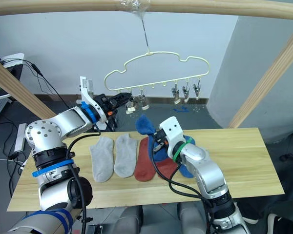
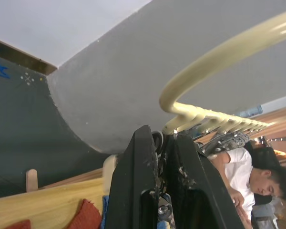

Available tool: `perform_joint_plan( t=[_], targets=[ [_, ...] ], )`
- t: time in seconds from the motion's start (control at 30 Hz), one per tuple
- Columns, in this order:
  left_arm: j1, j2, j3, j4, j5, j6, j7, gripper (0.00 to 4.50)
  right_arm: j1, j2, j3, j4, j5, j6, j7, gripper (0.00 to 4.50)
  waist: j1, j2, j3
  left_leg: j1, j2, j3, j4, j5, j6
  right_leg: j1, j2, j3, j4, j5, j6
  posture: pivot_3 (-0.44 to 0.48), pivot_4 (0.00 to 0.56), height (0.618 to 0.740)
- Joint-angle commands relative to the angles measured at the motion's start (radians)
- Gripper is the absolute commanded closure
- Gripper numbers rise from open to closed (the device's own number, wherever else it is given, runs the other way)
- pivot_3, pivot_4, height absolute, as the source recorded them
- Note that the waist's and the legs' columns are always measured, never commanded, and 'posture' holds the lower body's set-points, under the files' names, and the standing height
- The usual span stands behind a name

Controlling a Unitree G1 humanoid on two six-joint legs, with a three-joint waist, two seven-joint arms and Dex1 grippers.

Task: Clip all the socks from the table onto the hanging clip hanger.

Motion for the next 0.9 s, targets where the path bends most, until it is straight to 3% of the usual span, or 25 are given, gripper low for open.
perform_joint_plan(
  t=[0.03, 0.9],
  targets=[
    [-0.002, 0.011, 0.001, -0.040, -0.037, 0.010, 0.005, 4.50, -0.020, 0.016, -0.004, -0.031, 0.027, 0.000, -0.004, 4.49, 0.001, 0.000, 0.000, 0.000, 0.000, 0.000, 0.000, 0.000, 0.000, 0.000, 0.000, 0.000, 0.000, 0.000, 0.000, -0.003, 0.252, 0.740],
    [0.042, 0.043, -0.037, -0.087, -0.078, -0.012, -0.034, 4.50, -0.083, 0.064, -0.030, 0.026, 0.102, 0.066, -0.028, 4.49, 0.003, 0.000, 0.000, -0.001, 0.000, 0.000, 0.000, 0.000, 0.000, 0.000, 0.000, 0.000, 0.000, 0.001, -0.001, 0.019, 0.247, 0.740]
  ],
)
